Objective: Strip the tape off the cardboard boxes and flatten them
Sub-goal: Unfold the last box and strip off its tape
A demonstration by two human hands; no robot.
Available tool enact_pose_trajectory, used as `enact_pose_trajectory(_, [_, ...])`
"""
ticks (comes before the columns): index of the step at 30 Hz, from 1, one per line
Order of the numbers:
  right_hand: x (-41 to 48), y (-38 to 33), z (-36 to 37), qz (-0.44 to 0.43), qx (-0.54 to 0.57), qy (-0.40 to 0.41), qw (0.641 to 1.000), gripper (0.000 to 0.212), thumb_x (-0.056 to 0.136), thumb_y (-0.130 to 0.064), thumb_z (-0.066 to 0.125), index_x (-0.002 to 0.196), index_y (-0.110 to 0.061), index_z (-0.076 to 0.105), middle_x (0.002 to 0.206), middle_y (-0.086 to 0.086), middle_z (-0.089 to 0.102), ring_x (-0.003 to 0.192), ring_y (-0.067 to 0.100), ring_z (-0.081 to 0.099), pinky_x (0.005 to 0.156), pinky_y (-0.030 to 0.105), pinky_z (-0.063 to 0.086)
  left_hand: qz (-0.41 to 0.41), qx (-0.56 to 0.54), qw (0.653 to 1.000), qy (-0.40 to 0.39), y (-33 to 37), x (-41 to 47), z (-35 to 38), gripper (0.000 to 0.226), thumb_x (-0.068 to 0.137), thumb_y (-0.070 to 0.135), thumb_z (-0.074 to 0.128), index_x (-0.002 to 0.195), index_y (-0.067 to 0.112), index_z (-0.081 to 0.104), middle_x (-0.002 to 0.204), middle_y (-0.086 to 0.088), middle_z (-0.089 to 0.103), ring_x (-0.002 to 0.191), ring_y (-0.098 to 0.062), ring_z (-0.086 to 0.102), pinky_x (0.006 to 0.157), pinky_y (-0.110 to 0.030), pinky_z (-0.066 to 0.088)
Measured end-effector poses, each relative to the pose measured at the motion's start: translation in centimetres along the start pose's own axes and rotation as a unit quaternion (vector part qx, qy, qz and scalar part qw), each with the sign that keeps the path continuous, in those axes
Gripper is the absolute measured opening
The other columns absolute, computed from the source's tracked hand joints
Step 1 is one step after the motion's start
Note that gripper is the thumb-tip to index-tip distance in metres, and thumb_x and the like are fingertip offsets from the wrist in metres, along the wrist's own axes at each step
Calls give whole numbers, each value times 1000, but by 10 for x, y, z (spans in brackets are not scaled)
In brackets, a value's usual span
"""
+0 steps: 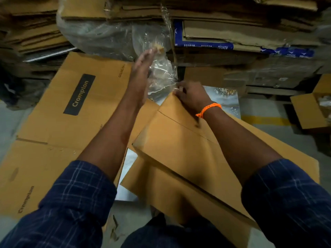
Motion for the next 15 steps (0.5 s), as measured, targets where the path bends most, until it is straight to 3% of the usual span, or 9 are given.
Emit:
enact_pose_trajectory(2, [9, 3, -2, -4, 11, 30, 999, 29, 97, -36, 60, 109, -14, 74, 106, 13, 73, 98, 32, 65, 75, 34, 47, -23, 73, 997, -1, -22, -9, 7, 80, 84, 78, 49, 150, 32, 46, 160, -1, 34, 144, -21, 39, 115, -54, 36])
enact_pose_trajectory(4, [11, -2, -2, -29, -36, 36, 998, 26, 99, -32, 55, 100, -12, 71, 98, 14, 72, 90, 33, 64, 68, 33, 40, -49, 132, 990, 6, -49, -21, 13, 88, 80, 80, 47, 156, 36, 35, 162, 4, 15, 145, -22, 32, 110, -43, 38])
enact_pose_trajectory(6, [12, -6, 1, -51, -99, 48, 993, 23, 102, -24, 48, 96, -9, 64, 95, 17, 68, 86, 38, 62, 67, 38, 41, -32, 183, 982, 31, -68, -29, 13, 81, 88, 65, 59, 157, 34, 30, 155, 5, 16, 140, -16, 32, 105, -31, 39])
enact_pose_trajectory(10, [24, 14, 5, 31, -109, 58, 992, 13, 93, -6, 50, 101, -6, 61, 97, 18, 68, 86, 38, 64, 71, 41, 49, 19, 215, 972, 95, -85, -31, -1, 69, 91, 16, 73, 152, 27, 41, 148, 1, 29, 133, -13, 40, 91, 0, 38])
enact_pose_trajectory(11, [27, 25, 3, 71, -60, 57, 994, 14, 90, -3, 51, 100, -7, 60, 96, 17, 66, 81, 31, 64, 67, 36, 51, 38, 223, 969, 97, -85, -32, -1, 64, 91, 11, 70, 149, 24, 47, 148, -1, 33, 133, -14, 43, 90, 1, 39])
enact_pose_trajectory(13, [29, 41, -1, 192, 138, 68, 969, 14, 94, 1, 46, 97, -11, 53, 88, 14, 56, 57, 11, 57, 46, 22, 44, 87, 240, 962, 97, -84, -37, 5, 47, 95, 14, 66, 141, 18, 56, 147, -1, 41, 133, -11, 46, 100, -14, 47])
enact_pose_trajectory(15, [23, 53, 5, 303, 378, 81, 871, 19, 99, 7, 38, 94, -5, 52, 76, 14, 54, 43, 9, 55, 38, 21, 43, 121, 253, 955, 102, -81, -40, 10, 37, 100, 24, 63, 135, 13, 62, 142, 1, 51, 127, -5, 52, 98, -20, 51])
Point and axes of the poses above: each hand's wrist, its own x-axis towards the middle knuckle, its own z-axis out of the palm, y = z × x, the point moved 6 cm from there along x, towards the middle knuckle
